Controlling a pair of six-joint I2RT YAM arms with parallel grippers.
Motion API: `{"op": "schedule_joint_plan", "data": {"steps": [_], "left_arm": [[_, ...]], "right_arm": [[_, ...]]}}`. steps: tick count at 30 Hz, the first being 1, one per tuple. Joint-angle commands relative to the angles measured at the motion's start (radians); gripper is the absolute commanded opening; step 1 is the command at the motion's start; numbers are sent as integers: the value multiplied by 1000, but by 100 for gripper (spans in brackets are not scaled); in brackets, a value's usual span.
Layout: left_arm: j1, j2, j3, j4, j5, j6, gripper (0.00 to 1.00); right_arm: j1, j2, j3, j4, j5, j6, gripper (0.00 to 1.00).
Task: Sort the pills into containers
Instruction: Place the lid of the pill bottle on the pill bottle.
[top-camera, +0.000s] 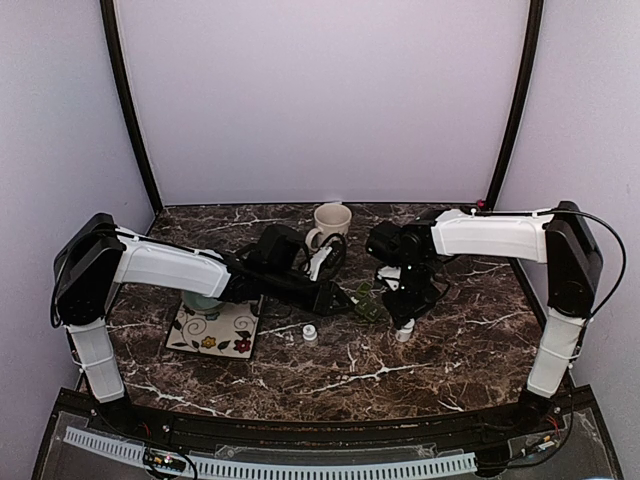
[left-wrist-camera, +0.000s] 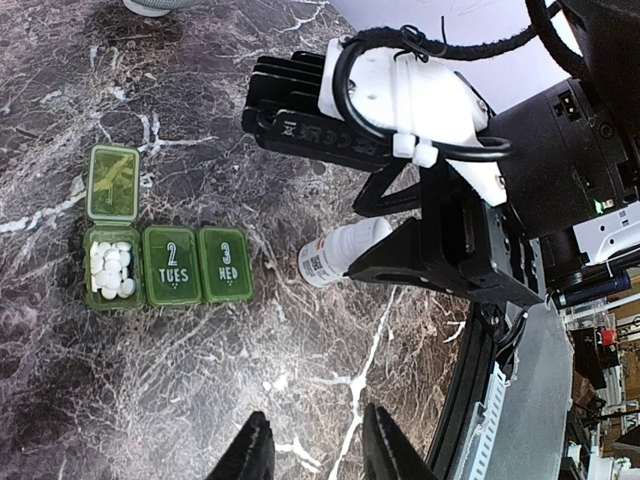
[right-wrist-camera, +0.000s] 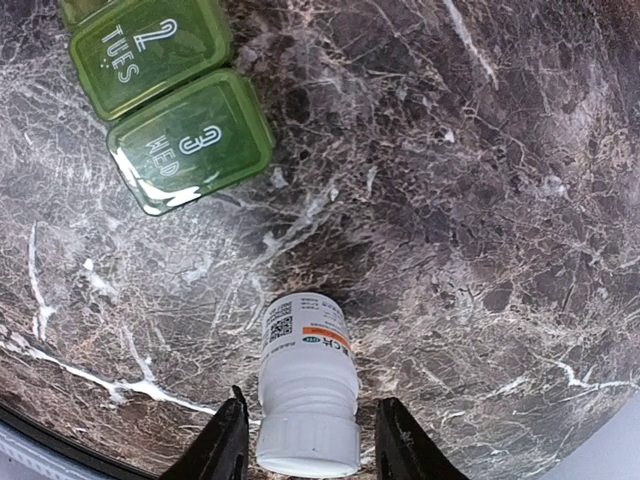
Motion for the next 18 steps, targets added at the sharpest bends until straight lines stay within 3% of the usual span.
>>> {"op": "schedule_joint_plan", "data": {"steps": [1, 18], "left_arm": [[-6, -1, -5, 8, 4, 12, 32], [-6, -2, -1, -15, -4, 15, 32]], "right_arm": [[-6, -6, 21, -4, 5, 1, 44], [-6, -51, -24, 36, -10, 10, 45]]}}
